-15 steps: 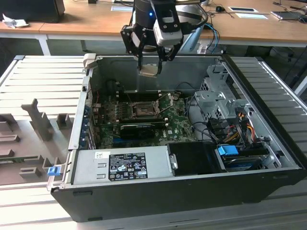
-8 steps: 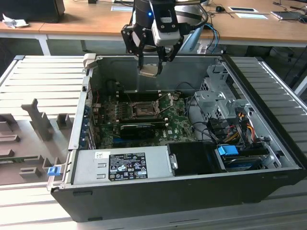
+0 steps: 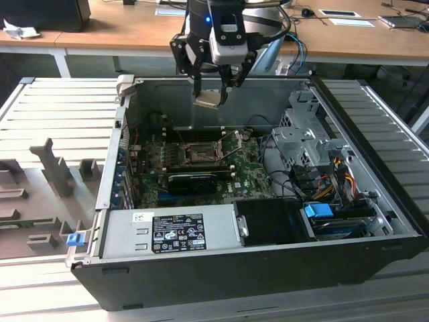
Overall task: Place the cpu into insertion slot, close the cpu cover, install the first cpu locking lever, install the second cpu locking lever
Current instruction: 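Place the cpu into insertion slot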
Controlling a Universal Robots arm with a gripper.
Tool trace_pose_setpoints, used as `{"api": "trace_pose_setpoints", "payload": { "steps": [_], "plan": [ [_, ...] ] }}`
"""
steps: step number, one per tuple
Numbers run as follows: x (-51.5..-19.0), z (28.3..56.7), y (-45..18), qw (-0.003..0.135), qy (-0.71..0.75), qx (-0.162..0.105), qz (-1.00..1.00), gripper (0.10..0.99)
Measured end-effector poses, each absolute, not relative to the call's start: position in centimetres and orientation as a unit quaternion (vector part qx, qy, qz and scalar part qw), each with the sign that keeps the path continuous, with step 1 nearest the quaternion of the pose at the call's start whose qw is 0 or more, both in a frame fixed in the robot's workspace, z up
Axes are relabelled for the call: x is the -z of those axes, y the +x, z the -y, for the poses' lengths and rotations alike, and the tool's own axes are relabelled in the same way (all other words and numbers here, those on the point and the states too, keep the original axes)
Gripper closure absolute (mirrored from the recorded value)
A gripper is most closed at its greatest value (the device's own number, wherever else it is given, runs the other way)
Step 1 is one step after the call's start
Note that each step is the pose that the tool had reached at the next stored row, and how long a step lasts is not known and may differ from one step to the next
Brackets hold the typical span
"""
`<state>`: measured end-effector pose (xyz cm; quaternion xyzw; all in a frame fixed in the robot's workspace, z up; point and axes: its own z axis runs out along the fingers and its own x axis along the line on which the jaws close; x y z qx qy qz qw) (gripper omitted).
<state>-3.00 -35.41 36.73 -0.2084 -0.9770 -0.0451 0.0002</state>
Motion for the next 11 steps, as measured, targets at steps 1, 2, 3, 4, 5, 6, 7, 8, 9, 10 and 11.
{"api": "trace_pose_setpoints", "payload": {
  "steps": [1, 2, 3, 4, 5, 6, 7, 8, 9, 10, 11],
  "plan": [
    [-36.73, 35.41, -3.0, 0.0, -0.211, 0.045, 0.977, 0.557],
    [-36.73, 35.41, -3.0, 0.0, -0.214, 0.045, 0.976, 0.557],
    [-36.73, 35.41, -3.0, 0.0, -0.219, 0.045, 0.975, 0.557],
    [-36.72, 35.41, -3.0, 0.0, -0.222, 0.045, 0.974, 0.557],
    [-36.72, 35.41, -3.0, -0.001, -0.224, 0.045, 0.973, 0.557],
    [-36.72, 35.41, -3.0, -0.001, -0.226, 0.045, 0.973, 0.557],
    [-36.72, 35.41, -3.0, -0.001, -0.229, 0.045, 0.972, 0.557],
    [-36.72, 35.41, -3.0, -0.001, -0.231, 0.045, 0.972, 0.557],
    [-36.72, 35.41, -3.0, -0.001, -0.236, 0.045, 0.971, 0.557],
    [-36.71, 35.41, -3.0, -0.001, -0.239, 0.045, 0.97, 0.557],
    [-36.71, 35.41, -3.0, -0.001, -0.242, 0.045, 0.969, 0.557]
  ]
}}
